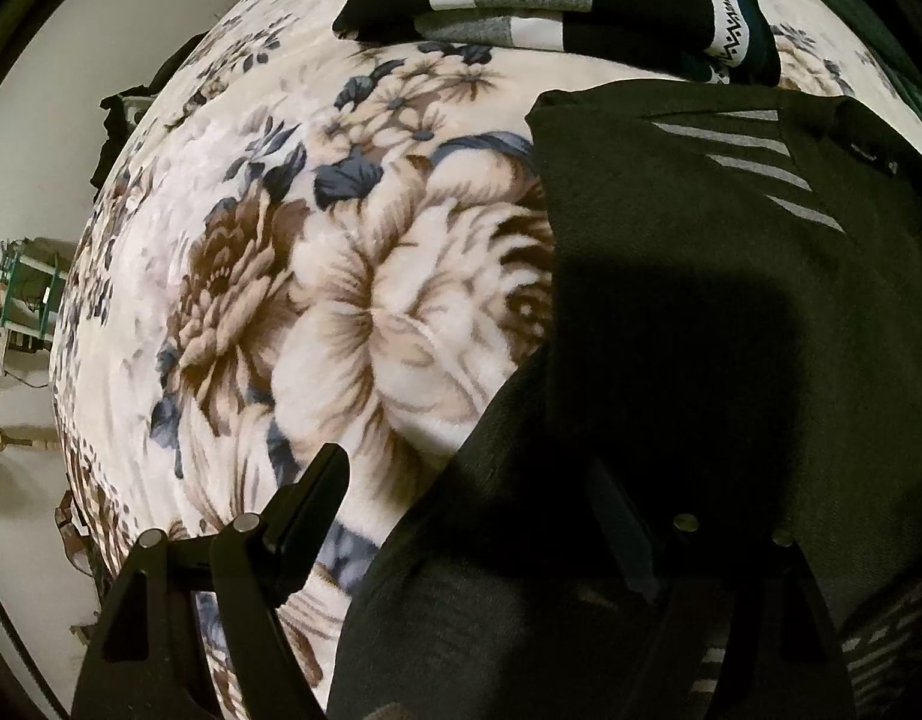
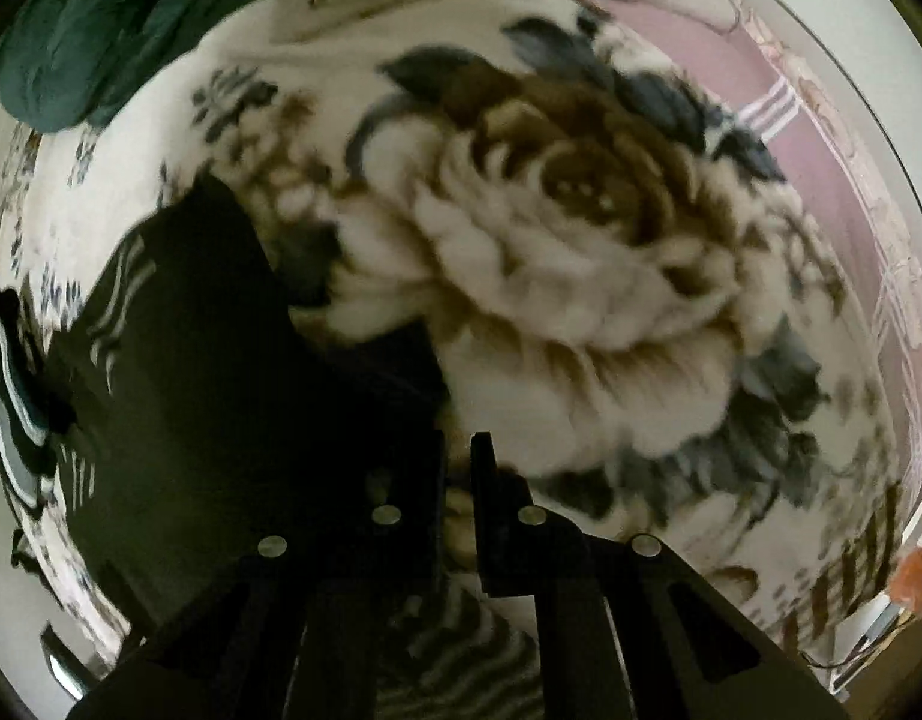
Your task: Fold small clothes
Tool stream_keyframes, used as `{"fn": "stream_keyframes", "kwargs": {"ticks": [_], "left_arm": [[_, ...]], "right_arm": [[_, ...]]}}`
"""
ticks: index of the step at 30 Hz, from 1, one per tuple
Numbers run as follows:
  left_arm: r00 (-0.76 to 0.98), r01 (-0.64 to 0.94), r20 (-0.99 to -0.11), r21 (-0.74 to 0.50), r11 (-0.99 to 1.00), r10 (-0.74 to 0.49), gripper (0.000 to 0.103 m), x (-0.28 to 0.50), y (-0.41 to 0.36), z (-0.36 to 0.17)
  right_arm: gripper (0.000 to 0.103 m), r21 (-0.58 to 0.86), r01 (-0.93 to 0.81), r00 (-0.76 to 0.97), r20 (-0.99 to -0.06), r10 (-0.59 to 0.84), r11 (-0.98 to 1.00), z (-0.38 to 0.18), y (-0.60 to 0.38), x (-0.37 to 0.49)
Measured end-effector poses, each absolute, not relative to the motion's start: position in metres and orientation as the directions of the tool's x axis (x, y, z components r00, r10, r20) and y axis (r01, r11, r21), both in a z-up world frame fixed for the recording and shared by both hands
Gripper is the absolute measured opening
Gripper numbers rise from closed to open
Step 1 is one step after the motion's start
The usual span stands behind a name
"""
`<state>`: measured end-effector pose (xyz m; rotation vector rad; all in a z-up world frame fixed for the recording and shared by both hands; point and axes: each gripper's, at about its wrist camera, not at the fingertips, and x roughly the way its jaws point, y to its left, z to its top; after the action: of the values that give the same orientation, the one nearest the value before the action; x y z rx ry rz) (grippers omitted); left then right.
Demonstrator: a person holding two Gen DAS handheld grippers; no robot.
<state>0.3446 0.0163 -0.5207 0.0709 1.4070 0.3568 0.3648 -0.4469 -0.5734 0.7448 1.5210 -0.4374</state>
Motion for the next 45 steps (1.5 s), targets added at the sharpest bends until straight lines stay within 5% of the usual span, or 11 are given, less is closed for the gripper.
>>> {"fn": "stream_keyframes", "kwargs": {"ticks": [6,9,14,20,22,24,28,38,45], "left_arm": [[0.126,-0.199,-0.946,0.272,0.941,0.3,0.079,0.342,0.019,-0.516],[0.132,-0.204,-0.943,0.277,0.939,0.307,0.079,0.342,0.021,-0.513],[0.136,-0.225,-0.941,0.274,0.935,0.309,0.079,0.344,0.025,-0.511],[0.151,-0.268,-0.934,0.277,0.923,0.324,0.079,0.345,0.041,-0.503],[0.155,-0.289,-0.932,0.275,0.917,0.328,0.079,0.344,0.05,-0.501],[0.154,-0.313,-0.931,0.272,0.91,0.331,0.079,0.343,0.06,-0.5],[0.144,-0.362,-0.931,0.266,0.894,0.335,0.079,0.335,0.079,-0.5],[0.12,-0.415,-0.938,0.252,0.874,0.327,0.079,0.318,0.1,-0.499],[0.145,-0.392,-0.937,0.239,0.888,0.317,0.079,0.318,0.095,-0.497]], "right_arm": [[0.011,0.217,0.702,0.077,-0.97,0.23,0.679,-0.552,-0.466,0.351],[0.035,0.27,0.66,0.19,-0.963,0.191,0.701,-0.524,-0.464,0.371],[0.047,0.279,0.267,0.135,-0.959,0.251,0.923,-0.529,-0.387,0.457],[0.047,0.0,-0.291,-0.065,-0.998,-0.02,0.957,-0.581,-0.273,0.474],[0.025,-0.079,-0.36,0.011,-0.997,-0.08,0.929,-0.573,-0.26,0.467],[0.008,-0.105,-0.339,0.079,-0.993,-0.083,0.935,-0.558,-0.26,0.465],[0.005,-0.119,-0.253,0.208,-0.976,-0.066,0.96,-0.523,-0.27,0.467],[0.008,-0.044,-0.123,0.209,-0.978,-0.017,0.991,-0.515,-0.254,0.528],[0.011,0.168,0.29,0.195,-0.974,0.114,0.942,-0.511,-0.366,0.489]]}}
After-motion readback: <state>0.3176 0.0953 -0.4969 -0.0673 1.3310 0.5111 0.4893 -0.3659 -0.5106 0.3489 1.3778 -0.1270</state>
